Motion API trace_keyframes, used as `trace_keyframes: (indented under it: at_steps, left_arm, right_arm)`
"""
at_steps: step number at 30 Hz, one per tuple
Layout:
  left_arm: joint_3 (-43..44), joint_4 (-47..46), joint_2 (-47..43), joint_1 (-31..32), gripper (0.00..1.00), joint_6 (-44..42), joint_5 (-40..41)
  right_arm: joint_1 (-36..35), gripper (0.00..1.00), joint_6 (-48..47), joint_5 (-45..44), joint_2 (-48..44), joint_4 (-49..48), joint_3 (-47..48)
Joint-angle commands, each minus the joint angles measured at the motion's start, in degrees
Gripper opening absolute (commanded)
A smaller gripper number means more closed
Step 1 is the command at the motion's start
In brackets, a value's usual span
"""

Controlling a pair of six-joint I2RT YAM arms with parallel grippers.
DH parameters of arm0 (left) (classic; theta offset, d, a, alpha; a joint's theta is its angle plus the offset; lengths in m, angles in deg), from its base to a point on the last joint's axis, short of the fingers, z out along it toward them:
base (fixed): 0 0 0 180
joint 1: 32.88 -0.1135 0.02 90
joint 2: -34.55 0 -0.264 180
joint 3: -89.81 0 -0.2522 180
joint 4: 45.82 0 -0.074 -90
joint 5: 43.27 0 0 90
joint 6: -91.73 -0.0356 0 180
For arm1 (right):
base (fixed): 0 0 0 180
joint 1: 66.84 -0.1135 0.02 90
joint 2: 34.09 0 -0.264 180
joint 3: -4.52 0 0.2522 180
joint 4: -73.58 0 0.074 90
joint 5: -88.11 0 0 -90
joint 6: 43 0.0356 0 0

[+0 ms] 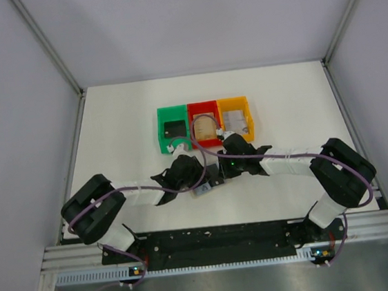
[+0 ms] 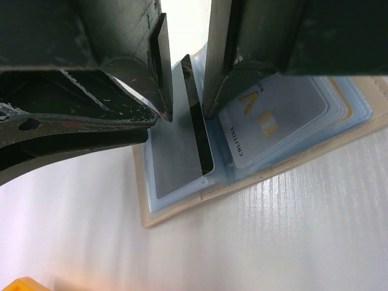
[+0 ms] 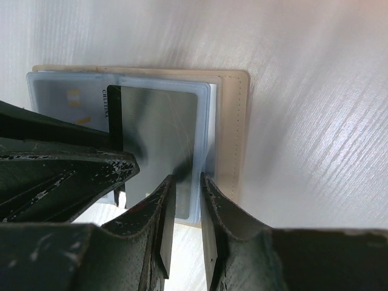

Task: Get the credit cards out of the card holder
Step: Remove the credit card from the card holder.

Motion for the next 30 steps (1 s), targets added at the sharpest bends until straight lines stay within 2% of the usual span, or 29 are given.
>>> trace_keyframes:
  at_steps: [1, 7, 12, 19, 26, 30]
  left_arm:
    - [-0.5, -2.0, 1.8, -0.3, 0.31, 1.9, -1.8]
    - [-4.1, -6.4, 0.9, -0.7, 0.12, 4.5, -2.2]
    - [-6.5, -10.6, 0.4, -1.2, 0.01, 5.3, -3.5]
    - [-9.8, -15.4, -1.8, -1.9, 0.00, 4.4, -3.8]
    - [-14.4, -23.2, -5.2, -2.6, 0.00, 2.9, -5.1]
    - [-16.0, -26.9, -6.8, -2.7, 0.00, 2.2, -5.1]
  right_arm:
    - [0.3, 0.23, 0.5, 0.9, 0.9, -1.4, -0.6]
    - [0.4, 0.23, 0.7, 0.9, 0.8, -1.5, -0.6]
    - [0.5, 0.23, 1.2, 1.1, 0.8, -1.7, -0.8]
    - [2.9, 0.24, 3.0, 4.9, -2.1, -6.5, -4.0]
    - [5.7, 0.33, 5.0, 12.3, -6.9, -14.6, -8.3]
    - [6.5, 0.34, 6.1, 14.3, -8.0, -17.9, -9.9]
